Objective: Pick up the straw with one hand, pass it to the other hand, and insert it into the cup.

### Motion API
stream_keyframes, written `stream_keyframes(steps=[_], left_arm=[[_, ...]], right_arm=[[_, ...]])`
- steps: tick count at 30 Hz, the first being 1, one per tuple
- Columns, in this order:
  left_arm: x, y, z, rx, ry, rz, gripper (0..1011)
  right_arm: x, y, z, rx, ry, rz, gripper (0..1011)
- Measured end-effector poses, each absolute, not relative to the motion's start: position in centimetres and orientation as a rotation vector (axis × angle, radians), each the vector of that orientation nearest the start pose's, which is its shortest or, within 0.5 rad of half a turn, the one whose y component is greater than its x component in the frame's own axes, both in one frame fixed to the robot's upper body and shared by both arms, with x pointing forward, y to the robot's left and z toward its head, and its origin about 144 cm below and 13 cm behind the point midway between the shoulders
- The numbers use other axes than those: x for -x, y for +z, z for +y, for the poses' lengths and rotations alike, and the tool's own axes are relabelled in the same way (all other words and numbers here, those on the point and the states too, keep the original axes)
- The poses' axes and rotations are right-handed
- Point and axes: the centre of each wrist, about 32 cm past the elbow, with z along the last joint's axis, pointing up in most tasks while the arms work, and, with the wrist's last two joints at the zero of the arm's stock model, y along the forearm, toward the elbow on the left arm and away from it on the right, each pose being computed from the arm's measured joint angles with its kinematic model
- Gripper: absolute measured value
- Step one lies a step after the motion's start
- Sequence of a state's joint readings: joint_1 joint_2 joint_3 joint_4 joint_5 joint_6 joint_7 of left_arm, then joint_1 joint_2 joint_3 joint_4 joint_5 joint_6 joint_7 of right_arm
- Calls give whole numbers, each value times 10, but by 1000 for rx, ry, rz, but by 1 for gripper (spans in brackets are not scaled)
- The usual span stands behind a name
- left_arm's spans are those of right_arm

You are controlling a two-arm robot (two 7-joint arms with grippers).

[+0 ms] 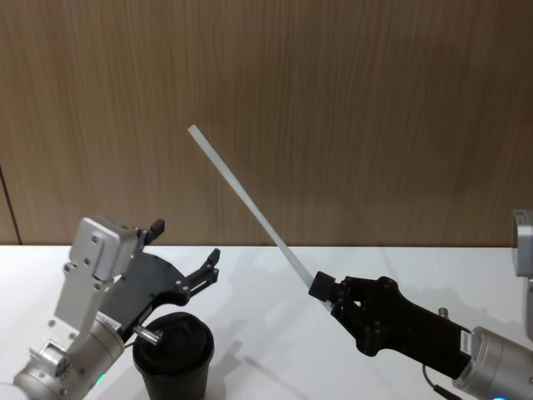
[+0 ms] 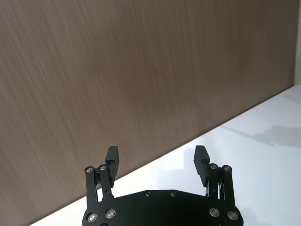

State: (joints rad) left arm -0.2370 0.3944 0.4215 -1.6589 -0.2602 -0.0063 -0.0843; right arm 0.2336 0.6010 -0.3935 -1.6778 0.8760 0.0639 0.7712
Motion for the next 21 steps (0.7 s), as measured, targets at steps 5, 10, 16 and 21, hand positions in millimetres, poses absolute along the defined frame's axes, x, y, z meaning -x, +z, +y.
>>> stream_keyframes(steps=[5,10,16,21], left_arm=[[-493,1224,210,56,1050,-257,1003],[-492,1229,211,98,1034,-256,1003],[-488,1237,215,137,1010,-260,1002],[-483,1245,220,139,992,-265,1003]], right_arm=[[-493,1229,-273,-208,-394,110,6],[-493,1229,-273,-208,-395,110,6],[-493,1229,-272,-208,-395,110,6],[-493,1229,-272,-208,-395,110,6]])
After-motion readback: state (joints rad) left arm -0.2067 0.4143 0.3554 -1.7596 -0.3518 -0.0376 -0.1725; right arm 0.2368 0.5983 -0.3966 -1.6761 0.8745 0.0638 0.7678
